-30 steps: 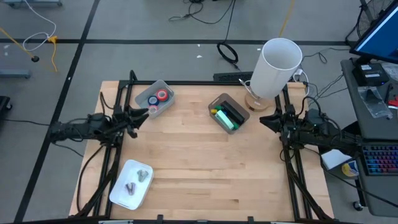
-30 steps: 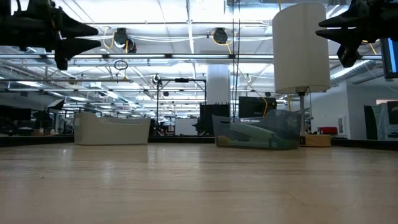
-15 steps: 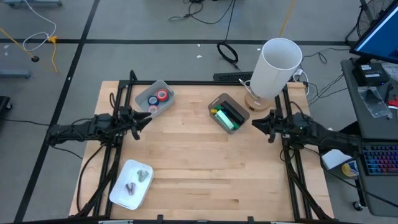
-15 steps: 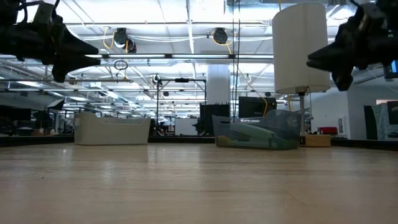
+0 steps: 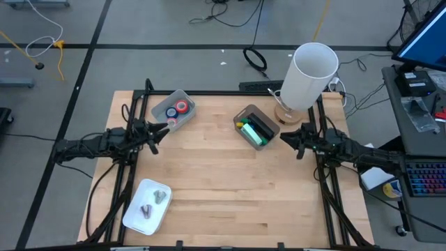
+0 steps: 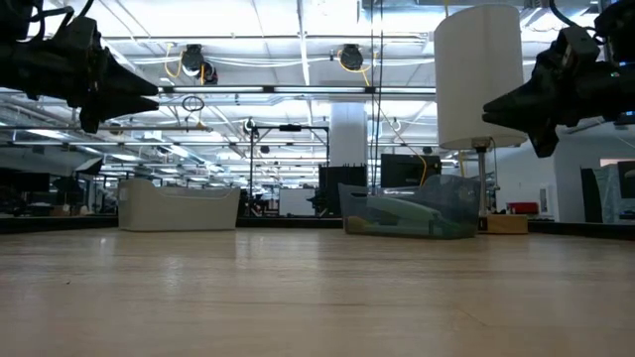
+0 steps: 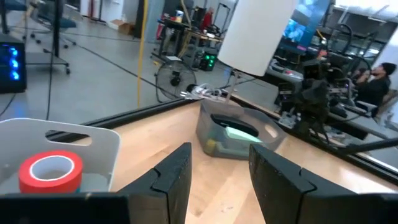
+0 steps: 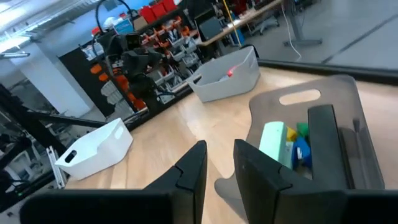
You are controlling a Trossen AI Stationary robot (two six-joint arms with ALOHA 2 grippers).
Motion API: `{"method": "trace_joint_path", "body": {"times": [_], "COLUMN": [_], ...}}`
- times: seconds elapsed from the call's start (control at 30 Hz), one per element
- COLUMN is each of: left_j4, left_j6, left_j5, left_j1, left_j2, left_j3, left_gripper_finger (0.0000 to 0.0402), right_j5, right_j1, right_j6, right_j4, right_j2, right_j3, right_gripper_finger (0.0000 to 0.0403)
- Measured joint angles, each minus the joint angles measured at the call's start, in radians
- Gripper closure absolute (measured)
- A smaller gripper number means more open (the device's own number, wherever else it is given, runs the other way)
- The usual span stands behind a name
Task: Pick and place Stapler, Stapler remover, tape
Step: Return to Home Position
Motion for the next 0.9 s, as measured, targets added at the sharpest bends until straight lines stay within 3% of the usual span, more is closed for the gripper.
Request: {"method": "trace_joint_path", "body": {"times": [0.9], "left_j4": [0.002], "left_j6": [-0.024], "left_j5": [-0.008], "left_j1": [0.000], "left_j2": [0.000], "left_j3": [0.000], "left_gripper_finger": [0.0243], "right_j5": [0.001], "right_j1": [0.000], "right_j6": [-0.031], "right_j4": [0.122], "right_j2": [0.000], "right_j3": [-0.010], "right_gripper_finger": [0.0328]}}
